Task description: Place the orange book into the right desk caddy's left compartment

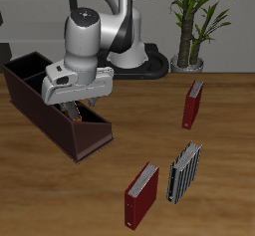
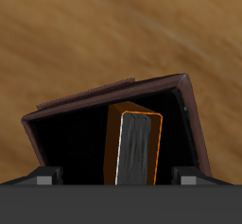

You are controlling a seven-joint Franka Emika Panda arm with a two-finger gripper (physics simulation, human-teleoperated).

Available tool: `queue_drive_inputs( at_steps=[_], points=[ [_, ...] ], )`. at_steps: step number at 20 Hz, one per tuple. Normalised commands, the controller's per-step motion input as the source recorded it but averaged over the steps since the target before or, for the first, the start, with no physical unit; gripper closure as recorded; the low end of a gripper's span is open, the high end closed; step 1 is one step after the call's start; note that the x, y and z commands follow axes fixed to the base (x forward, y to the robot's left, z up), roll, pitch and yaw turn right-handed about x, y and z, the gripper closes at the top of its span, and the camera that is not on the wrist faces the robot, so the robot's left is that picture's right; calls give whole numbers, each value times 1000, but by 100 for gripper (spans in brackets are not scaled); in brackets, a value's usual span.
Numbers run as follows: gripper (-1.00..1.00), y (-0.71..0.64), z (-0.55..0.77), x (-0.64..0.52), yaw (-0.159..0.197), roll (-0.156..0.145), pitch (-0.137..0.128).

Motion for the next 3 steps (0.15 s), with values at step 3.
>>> queue_drive_inputs(
  at_steps=[3],
  points=[
    [-100, 138, 203, -217, -87, 81, 38]
  ],
)
